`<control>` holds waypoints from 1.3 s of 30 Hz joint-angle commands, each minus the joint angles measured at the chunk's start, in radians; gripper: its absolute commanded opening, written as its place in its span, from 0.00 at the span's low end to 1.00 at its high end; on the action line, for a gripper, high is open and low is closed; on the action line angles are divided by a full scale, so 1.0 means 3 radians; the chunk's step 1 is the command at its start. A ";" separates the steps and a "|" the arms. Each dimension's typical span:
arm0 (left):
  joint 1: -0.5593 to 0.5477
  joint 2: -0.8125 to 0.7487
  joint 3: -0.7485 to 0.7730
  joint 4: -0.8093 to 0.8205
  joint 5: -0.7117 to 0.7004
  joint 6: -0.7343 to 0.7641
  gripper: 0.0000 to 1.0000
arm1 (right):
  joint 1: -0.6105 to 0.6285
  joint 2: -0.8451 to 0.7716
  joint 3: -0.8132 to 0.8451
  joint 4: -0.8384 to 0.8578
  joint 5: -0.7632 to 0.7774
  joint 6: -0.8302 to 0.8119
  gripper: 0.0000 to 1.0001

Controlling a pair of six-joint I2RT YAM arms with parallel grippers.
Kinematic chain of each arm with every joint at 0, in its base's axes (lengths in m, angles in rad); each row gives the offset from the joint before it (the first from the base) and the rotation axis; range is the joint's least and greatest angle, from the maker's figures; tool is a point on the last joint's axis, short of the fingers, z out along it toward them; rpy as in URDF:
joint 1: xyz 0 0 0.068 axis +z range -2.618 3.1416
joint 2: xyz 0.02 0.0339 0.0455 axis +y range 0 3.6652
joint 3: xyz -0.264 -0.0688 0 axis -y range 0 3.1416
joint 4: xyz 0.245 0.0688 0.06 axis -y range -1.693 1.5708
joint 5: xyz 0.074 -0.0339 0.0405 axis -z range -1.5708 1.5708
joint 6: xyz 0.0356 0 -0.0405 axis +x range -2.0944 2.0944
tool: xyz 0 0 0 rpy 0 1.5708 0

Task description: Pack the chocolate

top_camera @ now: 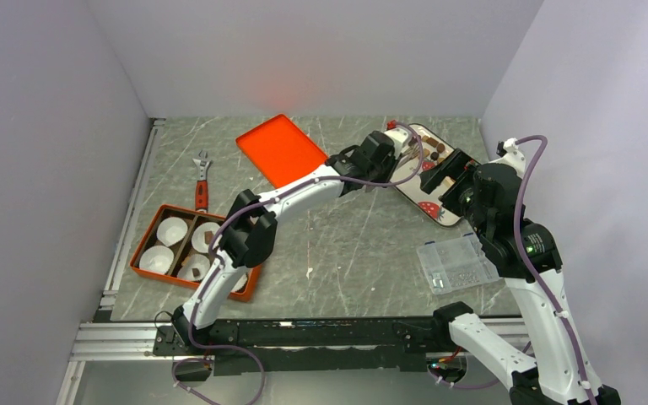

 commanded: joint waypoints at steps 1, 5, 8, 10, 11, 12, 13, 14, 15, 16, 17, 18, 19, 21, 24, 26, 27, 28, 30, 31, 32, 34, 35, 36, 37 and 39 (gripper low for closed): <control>0.0006 -0.0173 0.0040 -0.0005 0.0079 0.0057 0.31 | 0.0004 0.0006 0.0004 0.0118 -0.0019 -0.0049 1.00; 0.0034 -0.0211 0.0017 -0.0038 0.0142 0.0018 0.31 | 0.0004 0.0044 -0.0005 0.0132 -0.0054 -0.0058 1.00; 0.0074 -0.0341 -0.0118 -0.0003 0.0180 -0.0022 0.31 | 0.0004 0.0096 -0.0007 0.0149 -0.0099 -0.0069 1.00; 0.0113 -0.0465 -0.0246 0.0036 0.0199 -0.0045 0.31 | 0.0004 0.0149 -0.0007 0.0170 -0.0139 -0.0084 1.00; 0.0134 -0.0520 -0.0314 0.0038 0.0209 -0.0059 0.31 | 0.0004 0.0173 -0.0007 0.0176 -0.0155 -0.0089 1.00; 0.0152 -0.0584 -0.0371 0.0034 0.0213 -0.0065 0.31 | 0.0004 0.0194 -0.0006 0.0182 -0.0167 -0.0094 1.00; 0.0172 -0.0651 -0.0437 0.0033 0.0218 -0.0075 0.31 | 0.0001 0.0212 -0.0007 0.0188 -0.0179 -0.0095 1.00; 0.0194 -0.0715 -0.0500 0.0029 0.0216 -0.0085 0.31 | 0.0003 0.0229 -0.0011 0.0200 -0.0189 -0.0100 1.00; 0.0213 -0.0789 -0.0573 0.0028 0.0214 -0.0086 0.31 | 0.0004 0.0240 -0.0014 0.0213 -0.0197 -0.0105 1.00; 0.0229 -0.0866 -0.0657 0.0023 0.0203 -0.0085 0.30 | 0.0004 0.0256 -0.0016 0.0220 -0.0202 -0.0109 1.00; 0.0247 -0.0962 -0.0743 0.0024 0.0188 -0.0084 0.30 | 0.0004 0.0272 -0.0021 0.0227 -0.0207 -0.0113 1.00; 0.0265 -0.1086 -0.0837 0.0027 0.0174 -0.0086 0.30 | 0.0004 0.0291 -0.0017 0.0233 -0.0220 -0.0115 1.00; 0.0288 -0.1179 -0.0934 0.0025 0.0173 -0.0094 0.30 | 0.0004 0.0306 -0.0021 0.0244 -0.0232 -0.0120 1.00; 0.0340 -0.1365 -0.1120 0.0004 0.0146 -0.0113 0.30 | 0.0001 0.0343 -0.0034 0.0279 -0.0268 -0.0121 1.00; 0.0418 -0.1669 -0.1433 -0.0026 0.0093 -0.0144 0.30 | 0.0004 0.0387 -0.0064 0.0351 -0.0335 -0.0116 1.00; 0.0480 -0.1896 -0.1640 -0.0042 0.0057 -0.0167 0.30 | 0.0004 0.0435 -0.0077 0.0396 -0.0371 -0.0116 1.00; 0.0519 -0.1993 -0.1739 -0.0060 0.0044 -0.0184 0.30 | 0.0001 0.0460 -0.0078 0.0407 -0.0384 -0.0116 1.00; 0.0550 -0.2097 -0.1835 -0.0079 0.0031 -0.0201 0.30 | 0.0003 0.0488 -0.0081 0.0420 -0.0386 -0.0120 1.00; 0.0601 -0.2312 -0.2017 -0.0125 -0.0023 -0.0227 0.30 | 0.0004 0.0528 -0.0096 0.0455 -0.0422 -0.0125 1.00; 0.0625 -0.2403 -0.2102 -0.0145 -0.0049 -0.0238 0.30 | 0.0004 0.0550 -0.0105 0.0475 -0.0445 -0.0126 1.00; 0.0649 -0.2492 -0.2172 -0.0175 -0.0074 -0.0244 0.30 | 0.0004 0.0566 -0.0119 0.0493 -0.0473 -0.0126 1.00; 0.0689 -0.2673 -0.2312 -0.0275 -0.0128 -0.0260 0.30 | 0.0004 0.0604 -0.0154 0.0540 -0.0528 -0.0126 1.00; 0.0710 -0.2755 -0.2365 -0.0316 -0.0153 -0.0267 0.30 | 0.0004 0.0626 -0.0170 0.0558 -0.0552 -0.0126 1.00; 0.0728 -0.2835 -0.2416 -0.0372 -0.0184 -0.0286 0.30 | 0.0004 0.0648 -0.0181 0.0580 -0.0581 -0.0126 1.00; 0.0746 -0.2914 -0.2463 -0.0432 -0.0222 -0.0305 0.30 | 0.0004 0.0673 -0.0189 0.0597 -0.0607 -0.0126 1.00; 0.0782 -0.3077 -0.2570 -0.0547 -0.0303 -0.0346 0.30 | 0.0008 0.0726 -0.0205 0.0632 -0.0666 -0.0133 1.00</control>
